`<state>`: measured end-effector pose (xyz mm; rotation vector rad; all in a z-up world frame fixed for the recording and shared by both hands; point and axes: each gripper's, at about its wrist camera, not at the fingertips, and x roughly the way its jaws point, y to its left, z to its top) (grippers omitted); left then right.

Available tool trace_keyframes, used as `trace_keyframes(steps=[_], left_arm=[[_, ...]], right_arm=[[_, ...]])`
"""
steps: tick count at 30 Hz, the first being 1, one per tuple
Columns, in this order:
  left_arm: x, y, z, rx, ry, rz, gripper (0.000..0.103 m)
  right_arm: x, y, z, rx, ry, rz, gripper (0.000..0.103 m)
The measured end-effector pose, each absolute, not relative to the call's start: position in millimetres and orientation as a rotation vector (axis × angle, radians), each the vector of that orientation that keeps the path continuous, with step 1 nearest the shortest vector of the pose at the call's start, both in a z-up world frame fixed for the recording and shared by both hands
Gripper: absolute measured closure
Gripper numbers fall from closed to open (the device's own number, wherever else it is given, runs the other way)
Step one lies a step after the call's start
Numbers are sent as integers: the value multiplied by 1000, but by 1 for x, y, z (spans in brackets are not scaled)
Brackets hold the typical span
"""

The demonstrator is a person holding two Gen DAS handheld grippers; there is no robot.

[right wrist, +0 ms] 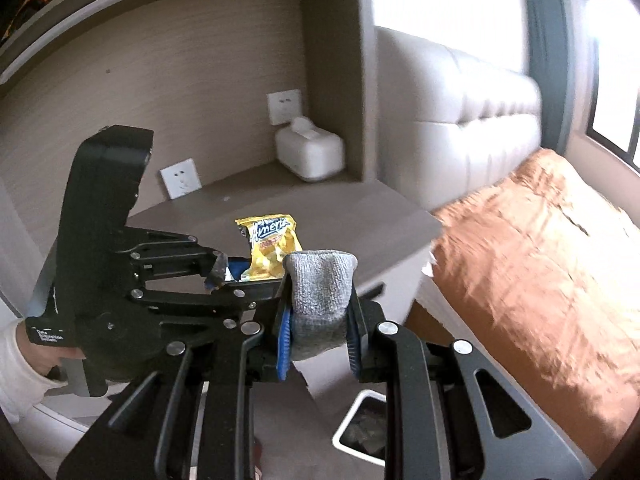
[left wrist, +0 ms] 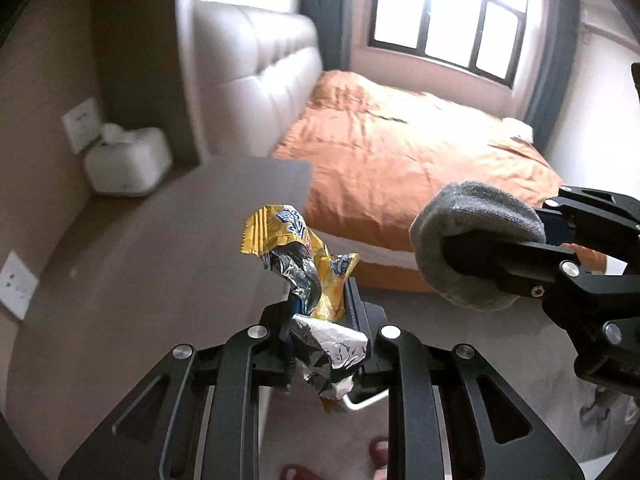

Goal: Collect trash
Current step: 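Carry the chip bag and grey cloth with both tools over the white bin, then open both tools to drop the chip bag and cloth into the bin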

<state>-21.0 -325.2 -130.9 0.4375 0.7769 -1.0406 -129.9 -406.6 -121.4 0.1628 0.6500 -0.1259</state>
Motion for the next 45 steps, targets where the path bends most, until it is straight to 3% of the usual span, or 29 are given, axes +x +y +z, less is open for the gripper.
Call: trace_keyframes(steps=[12, 20, 37, 39, 40, 41, 42, 43, 45], left_arm=[[-60, -375, -174, 516, 851, -1113, 83], [-61, -402, -236, 565, 947, -1137, 83], [-71, -458, -511, 695, 1171, -1148, 83], [-70, -461, -535, 694, 1195, -1146, 82], [-69, -462, -550, 693, 1216, -1145, 73], [-67, -463, -561, 689, 1232, -1142, 35], [-66, -463, -572, 678, 1253, -1139, 8], [-65, -462, -585, 670, 1265, -1134, 4], [-66, -461, -609, 666, 1297, -1127, 5]], right_arm=[[-163, -450, -166, 256, 712, -204, 80], [-164, -476, -227, 337, 779, -236, 79], [-131, -522, -500, 440, 1003, -245, 79], [-129, -525, -525, 445, 1017, -242, 75], [-128, -526, -537, 455, 1026, -225, 70], [-125, -526, -552, 457, 1045, -203, 52], [-123, -528, -563, 452, 1052, -202, 22], [-123, -532, -572, 462, 1041, -219, 6], [-121, -541, -597, 503, 1042, -212, 4]])
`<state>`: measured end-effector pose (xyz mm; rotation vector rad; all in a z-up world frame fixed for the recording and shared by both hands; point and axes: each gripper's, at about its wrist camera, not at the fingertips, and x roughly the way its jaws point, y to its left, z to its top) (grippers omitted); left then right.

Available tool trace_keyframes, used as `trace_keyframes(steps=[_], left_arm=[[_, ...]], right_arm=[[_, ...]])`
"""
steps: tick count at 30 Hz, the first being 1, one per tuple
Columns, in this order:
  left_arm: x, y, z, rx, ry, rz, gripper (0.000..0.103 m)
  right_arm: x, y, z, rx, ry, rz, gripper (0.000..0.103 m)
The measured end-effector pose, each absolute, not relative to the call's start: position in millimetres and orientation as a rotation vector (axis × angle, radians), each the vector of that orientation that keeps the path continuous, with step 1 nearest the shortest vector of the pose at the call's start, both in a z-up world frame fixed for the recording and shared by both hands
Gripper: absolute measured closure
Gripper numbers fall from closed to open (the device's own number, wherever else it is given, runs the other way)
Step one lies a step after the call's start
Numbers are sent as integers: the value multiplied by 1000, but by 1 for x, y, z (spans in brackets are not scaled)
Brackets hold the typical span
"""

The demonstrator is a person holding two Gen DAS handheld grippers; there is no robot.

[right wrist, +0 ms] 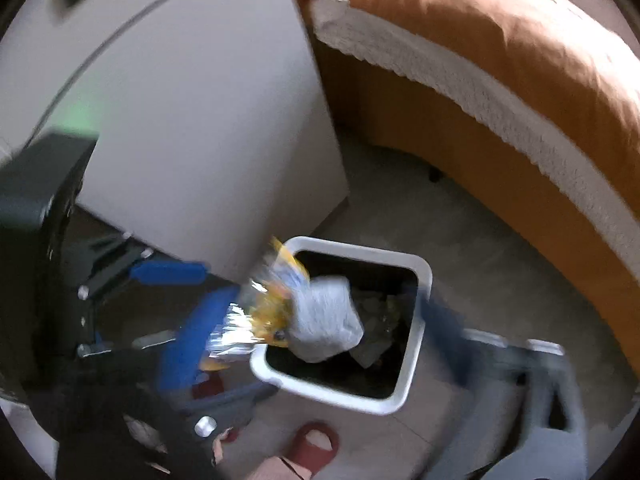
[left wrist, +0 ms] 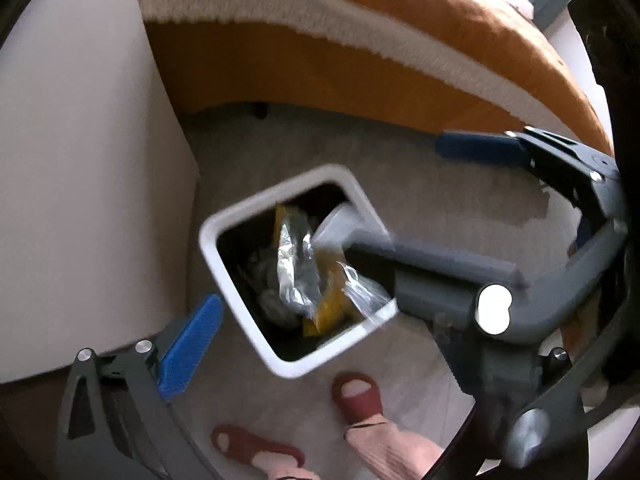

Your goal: Collect trash

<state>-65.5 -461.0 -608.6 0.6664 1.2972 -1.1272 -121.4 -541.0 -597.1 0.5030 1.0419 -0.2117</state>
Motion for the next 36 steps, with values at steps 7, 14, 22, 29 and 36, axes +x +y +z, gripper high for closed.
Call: trace_keyframes(steps=[7, 14, 22, 29, 36], left_arm=[[-63, -461, -645, 686, 1309, -1100, 5], [-53, -457, -601, 667, 1301, -1076, 5], [-51, -456, -488, 594, 1217, -1084, 5], [-46, -437, -369, 549, 1079, -1092, 5], [-46, -397, -263, 468, 975, -1042, 5]], right_arm=[[-114, -551, -627, 487, 1073, -224, 4], [-120, -549, -593, 478, 1077, -240, 4], [-143, -552, -481, 479, 996, -336, 4], [-155, -539, -370, 442, 903, -368, 4], [-153, -509, -267, 405, 777, -325, 4]])
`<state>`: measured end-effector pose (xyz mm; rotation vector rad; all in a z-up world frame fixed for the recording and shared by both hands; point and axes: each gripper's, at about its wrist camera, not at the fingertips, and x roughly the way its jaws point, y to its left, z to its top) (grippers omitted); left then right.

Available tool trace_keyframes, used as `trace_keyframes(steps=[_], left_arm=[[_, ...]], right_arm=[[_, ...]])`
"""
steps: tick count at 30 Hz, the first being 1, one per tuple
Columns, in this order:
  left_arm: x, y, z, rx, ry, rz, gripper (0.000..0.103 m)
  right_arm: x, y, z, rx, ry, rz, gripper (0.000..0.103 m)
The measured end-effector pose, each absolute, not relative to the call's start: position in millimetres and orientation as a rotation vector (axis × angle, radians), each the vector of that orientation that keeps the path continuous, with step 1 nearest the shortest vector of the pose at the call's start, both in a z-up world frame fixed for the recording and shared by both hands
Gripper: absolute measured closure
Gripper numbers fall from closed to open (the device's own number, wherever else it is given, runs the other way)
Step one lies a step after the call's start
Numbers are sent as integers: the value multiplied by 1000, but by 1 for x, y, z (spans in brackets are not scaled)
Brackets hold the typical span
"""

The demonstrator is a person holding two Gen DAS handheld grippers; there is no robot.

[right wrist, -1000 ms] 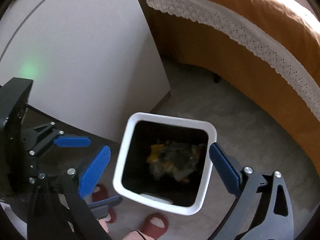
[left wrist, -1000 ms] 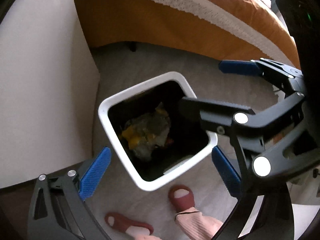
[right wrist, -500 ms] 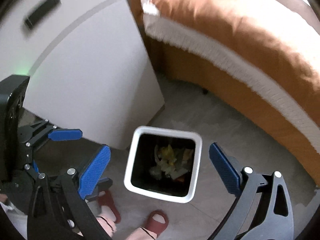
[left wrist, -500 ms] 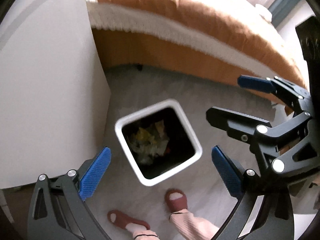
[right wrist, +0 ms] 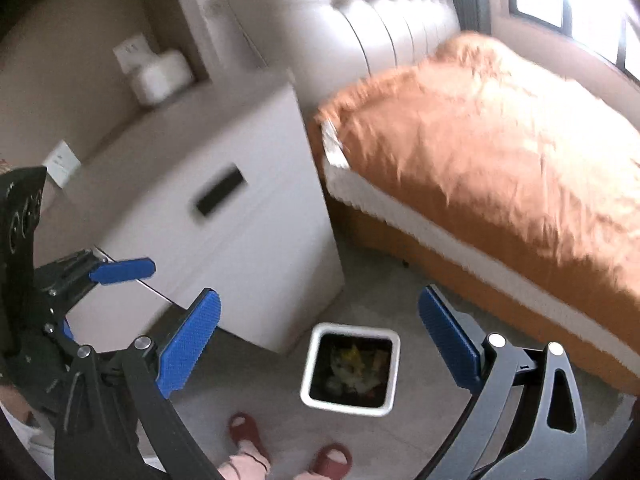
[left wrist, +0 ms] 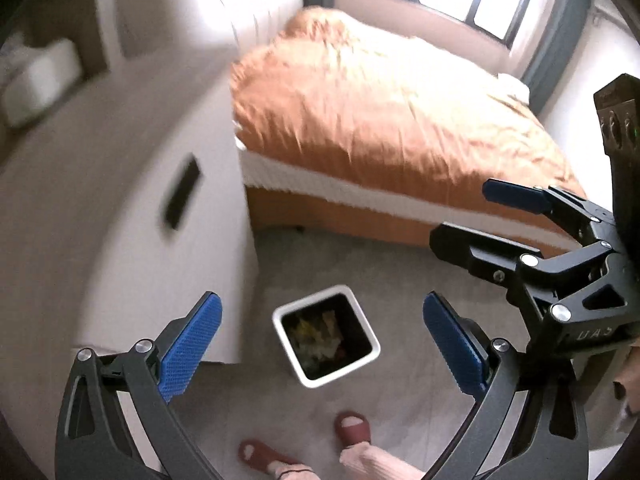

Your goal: Collect trash

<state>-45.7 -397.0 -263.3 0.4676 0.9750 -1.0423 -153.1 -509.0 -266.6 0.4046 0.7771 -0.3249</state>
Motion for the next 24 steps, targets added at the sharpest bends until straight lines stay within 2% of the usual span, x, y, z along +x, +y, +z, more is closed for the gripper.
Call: trace_keyframes(steps=[13, 24], left_arm=[[-10, -268, -146, 264, 857, -777, 5], [22, -125, -86, 204, 767, -436, 5]], right_arm=[[-98, -414, -145, 299, 562, -101, 4], [-31, -308, -78, 226, 432, 146, 4]])
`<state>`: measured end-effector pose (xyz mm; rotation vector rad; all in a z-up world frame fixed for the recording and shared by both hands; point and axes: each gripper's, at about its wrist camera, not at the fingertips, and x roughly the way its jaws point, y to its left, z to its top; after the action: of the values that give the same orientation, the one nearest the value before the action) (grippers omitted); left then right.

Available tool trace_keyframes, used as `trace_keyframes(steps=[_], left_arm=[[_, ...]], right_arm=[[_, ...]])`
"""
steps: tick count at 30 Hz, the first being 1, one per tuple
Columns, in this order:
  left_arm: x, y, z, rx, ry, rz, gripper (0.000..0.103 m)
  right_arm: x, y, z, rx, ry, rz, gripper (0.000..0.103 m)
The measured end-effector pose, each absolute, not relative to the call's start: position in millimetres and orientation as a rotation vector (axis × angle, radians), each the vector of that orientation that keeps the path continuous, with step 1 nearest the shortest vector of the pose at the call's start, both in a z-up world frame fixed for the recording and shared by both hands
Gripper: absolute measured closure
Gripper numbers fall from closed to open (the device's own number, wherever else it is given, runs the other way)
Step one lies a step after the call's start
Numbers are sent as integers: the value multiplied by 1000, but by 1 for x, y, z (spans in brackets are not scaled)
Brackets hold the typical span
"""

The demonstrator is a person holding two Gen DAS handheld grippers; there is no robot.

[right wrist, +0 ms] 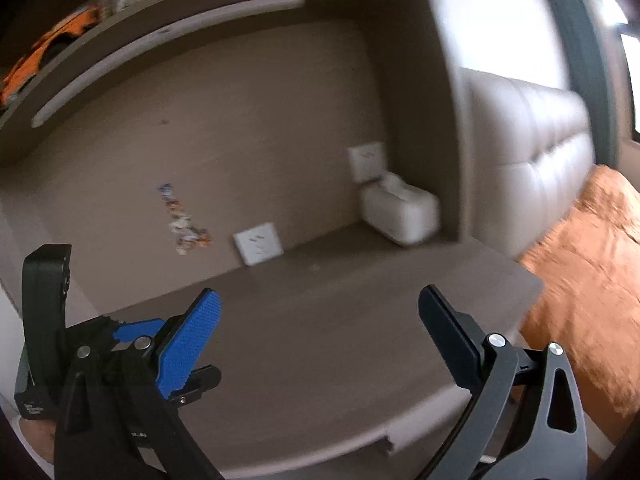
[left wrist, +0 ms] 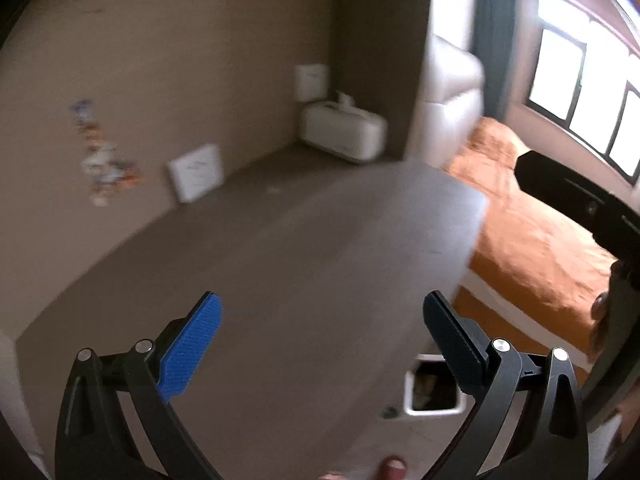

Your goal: Collect trash

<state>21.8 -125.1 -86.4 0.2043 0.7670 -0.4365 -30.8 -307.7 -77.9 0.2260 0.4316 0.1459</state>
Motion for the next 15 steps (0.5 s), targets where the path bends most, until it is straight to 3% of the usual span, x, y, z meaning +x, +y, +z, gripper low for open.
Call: trace_keyframes(steps=[15], left_arm=[[39, -22, -52, 161, 677, -287, 5]], right_arm=[[5, -210, -48, 120, 391, 287, 4]])
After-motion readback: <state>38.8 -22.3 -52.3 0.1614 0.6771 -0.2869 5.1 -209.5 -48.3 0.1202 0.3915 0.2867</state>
